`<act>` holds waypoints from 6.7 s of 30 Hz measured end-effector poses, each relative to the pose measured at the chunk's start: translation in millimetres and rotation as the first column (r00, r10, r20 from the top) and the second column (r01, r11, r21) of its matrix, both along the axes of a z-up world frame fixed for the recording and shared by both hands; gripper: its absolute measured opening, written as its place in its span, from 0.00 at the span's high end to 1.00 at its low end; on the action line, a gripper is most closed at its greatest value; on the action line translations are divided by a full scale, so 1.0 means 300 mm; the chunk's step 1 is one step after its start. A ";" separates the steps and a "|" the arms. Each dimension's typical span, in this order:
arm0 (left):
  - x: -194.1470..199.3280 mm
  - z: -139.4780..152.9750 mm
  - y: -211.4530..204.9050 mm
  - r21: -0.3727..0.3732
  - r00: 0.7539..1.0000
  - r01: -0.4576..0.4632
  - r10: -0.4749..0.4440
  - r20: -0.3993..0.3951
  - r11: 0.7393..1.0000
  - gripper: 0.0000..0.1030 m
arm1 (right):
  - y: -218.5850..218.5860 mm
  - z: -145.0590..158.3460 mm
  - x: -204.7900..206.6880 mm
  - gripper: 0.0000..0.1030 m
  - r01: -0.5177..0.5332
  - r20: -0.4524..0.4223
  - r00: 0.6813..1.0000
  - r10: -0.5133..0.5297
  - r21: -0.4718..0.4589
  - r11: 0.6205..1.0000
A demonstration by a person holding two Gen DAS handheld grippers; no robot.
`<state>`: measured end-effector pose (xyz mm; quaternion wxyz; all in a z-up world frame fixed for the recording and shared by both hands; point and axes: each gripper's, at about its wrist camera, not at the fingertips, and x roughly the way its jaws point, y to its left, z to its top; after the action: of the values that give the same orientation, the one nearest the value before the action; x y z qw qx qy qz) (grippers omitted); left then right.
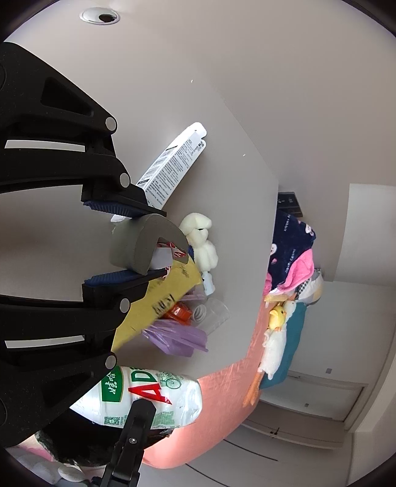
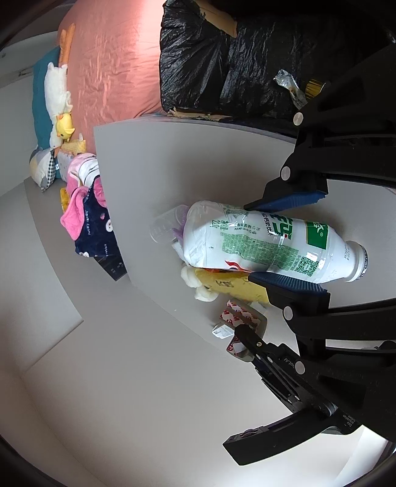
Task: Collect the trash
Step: 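Grasp the white AD bottle with the right gripper while the left grasps the grey foam piece, then carry the bottle and foam piece over the black bag and open both grippers, then move both grippers back to the table toward the purple bag and white box, then grasp the tied purple bag with the right gripper while the left grasps the white box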
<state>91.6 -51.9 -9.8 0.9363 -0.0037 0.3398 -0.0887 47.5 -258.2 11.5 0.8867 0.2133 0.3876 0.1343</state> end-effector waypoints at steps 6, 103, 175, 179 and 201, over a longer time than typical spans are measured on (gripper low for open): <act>-0.041 0.061 -0.012 -0.013 0.999 0.008 -0.007 0.044 1.000 0.70 | -0.018 0.042 -0.026 0.61 0.001 0.041 0.999 -0.001 0.008 1.000; -0.095 0.083 -0.386 -0.054 0.980 0.198 -0.197 0.019 0.979 0.07 | -0.418 0.131 -0.166 0.22 0.346 0.112 0.935 -0.337 -0.074 0.935; 0.269 -0.143 0.211 0.029 0.903 -0.349 0.344 -0.258 0.937 0.38 | 0.245 -0.156 0.205 0.76 -0.277 -0.131 0.957 0.260 -0.141 0.950; 0.266 -0.139 0.231 0.024 0.900 -0.367 0.361 -0.245 0.930 0.59 | 0.250 -0.146 0.191 0.81 -0.285 -0.112 0.956 0.271 -0.142 0.948; 0.180 0.039 0.180 -0.138 0.957 -0.282 0.268 -0.111 0.949 0.73 | 0.100 0.018 0.138 0.82 -0.169 0.044 0.984 0.172 -0.073 0.983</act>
<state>145.5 2.2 1.7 0.9200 -0.1267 0.3704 0.0173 88.7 -228.3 17.0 0.8882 0.1450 0.3866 0.2014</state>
